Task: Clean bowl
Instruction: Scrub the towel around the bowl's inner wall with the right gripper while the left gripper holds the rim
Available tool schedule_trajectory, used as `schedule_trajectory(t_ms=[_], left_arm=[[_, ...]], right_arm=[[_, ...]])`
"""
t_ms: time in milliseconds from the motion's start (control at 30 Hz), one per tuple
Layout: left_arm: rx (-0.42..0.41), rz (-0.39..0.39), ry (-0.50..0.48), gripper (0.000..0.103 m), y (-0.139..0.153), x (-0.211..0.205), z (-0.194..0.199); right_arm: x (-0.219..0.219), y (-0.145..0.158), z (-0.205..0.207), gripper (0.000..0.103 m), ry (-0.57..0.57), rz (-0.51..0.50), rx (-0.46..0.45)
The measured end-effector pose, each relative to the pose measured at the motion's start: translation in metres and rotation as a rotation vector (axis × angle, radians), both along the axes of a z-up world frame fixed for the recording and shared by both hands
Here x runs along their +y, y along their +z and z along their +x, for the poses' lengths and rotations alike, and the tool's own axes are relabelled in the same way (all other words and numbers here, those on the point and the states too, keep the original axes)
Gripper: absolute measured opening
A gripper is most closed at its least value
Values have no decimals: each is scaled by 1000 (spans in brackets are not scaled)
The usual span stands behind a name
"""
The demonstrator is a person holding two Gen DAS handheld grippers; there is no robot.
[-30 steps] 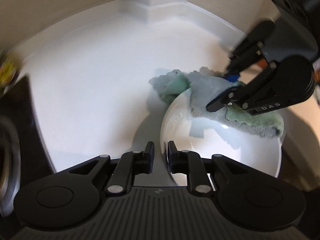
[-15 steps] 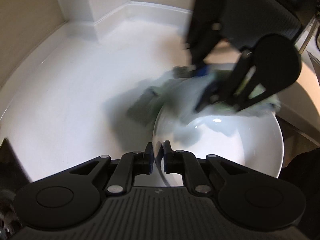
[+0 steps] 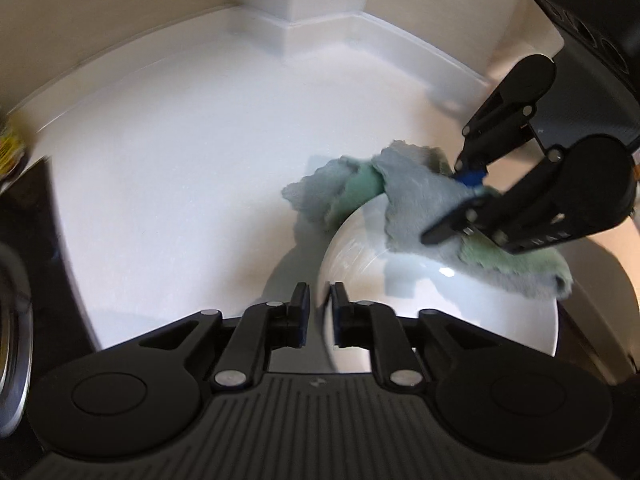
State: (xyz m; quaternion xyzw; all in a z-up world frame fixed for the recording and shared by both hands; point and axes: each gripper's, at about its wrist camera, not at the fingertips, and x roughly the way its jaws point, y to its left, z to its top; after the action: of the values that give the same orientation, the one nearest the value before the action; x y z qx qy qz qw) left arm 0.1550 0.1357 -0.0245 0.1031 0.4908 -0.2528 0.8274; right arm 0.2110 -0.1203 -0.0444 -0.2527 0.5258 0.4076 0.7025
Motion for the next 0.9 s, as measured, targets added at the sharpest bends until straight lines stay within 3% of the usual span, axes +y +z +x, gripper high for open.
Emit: schedule_trajectory(t_ms=[67,167,267,433,500,633,767,900], left_arm=[[-2,26,-84,8,0,-7,8],[-43,120,-204,8,3,-27,11],[-50,127,-240,8,9,-30,8],[-51,111,-152,12,12,-22,1],[-37,119,-61,22,10,-19,-2],[-24,131,59,22,8,-10,-14],[-26,112,72,21,3,-7,-16],[-32,76,5,12,-2,-10,-5]], right_arm=[[-2,-1,4,16,41,-10,32],[13,1,7,16,91,-27,-13],[29,2,11,17,141,-43,-58],[49,5,17,18,206,-60,-120],[37,7,20,17,161,-28,-97],[10,5,19,13,16,34,-64],[-2,2,4,13,-28,19,-66],[2,2,-8,14,49,-13,9]])
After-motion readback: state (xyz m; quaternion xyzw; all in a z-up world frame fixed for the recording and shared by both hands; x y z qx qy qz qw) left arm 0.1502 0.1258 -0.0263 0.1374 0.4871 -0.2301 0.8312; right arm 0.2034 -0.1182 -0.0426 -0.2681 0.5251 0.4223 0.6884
